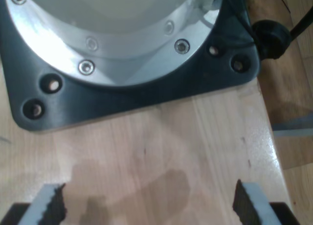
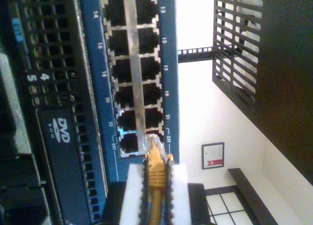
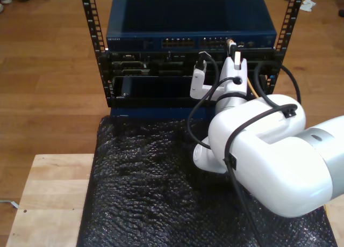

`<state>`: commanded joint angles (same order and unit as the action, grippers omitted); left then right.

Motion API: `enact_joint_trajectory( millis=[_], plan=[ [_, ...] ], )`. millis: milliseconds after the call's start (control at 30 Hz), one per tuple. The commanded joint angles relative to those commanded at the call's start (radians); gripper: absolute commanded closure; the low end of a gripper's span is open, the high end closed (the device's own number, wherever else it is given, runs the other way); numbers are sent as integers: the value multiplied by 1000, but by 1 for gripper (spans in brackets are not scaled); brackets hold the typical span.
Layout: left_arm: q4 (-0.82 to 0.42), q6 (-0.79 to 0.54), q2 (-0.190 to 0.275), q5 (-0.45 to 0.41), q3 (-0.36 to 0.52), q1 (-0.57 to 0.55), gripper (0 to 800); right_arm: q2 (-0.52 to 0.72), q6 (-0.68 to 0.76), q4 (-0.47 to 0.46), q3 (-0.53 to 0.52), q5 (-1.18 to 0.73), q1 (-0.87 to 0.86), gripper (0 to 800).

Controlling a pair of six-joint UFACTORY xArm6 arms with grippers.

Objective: Grab the cable and plug it in

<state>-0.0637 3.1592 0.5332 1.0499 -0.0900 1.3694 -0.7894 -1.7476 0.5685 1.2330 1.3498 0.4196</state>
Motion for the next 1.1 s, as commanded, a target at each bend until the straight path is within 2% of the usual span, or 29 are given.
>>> enact_joint_trajectory(
  millis=[1100],
  plan=[
    [0, 0, 0, 0, 2, 0, 0, -6, -2, -9, 14, 0, -5, 800]
  ],
)
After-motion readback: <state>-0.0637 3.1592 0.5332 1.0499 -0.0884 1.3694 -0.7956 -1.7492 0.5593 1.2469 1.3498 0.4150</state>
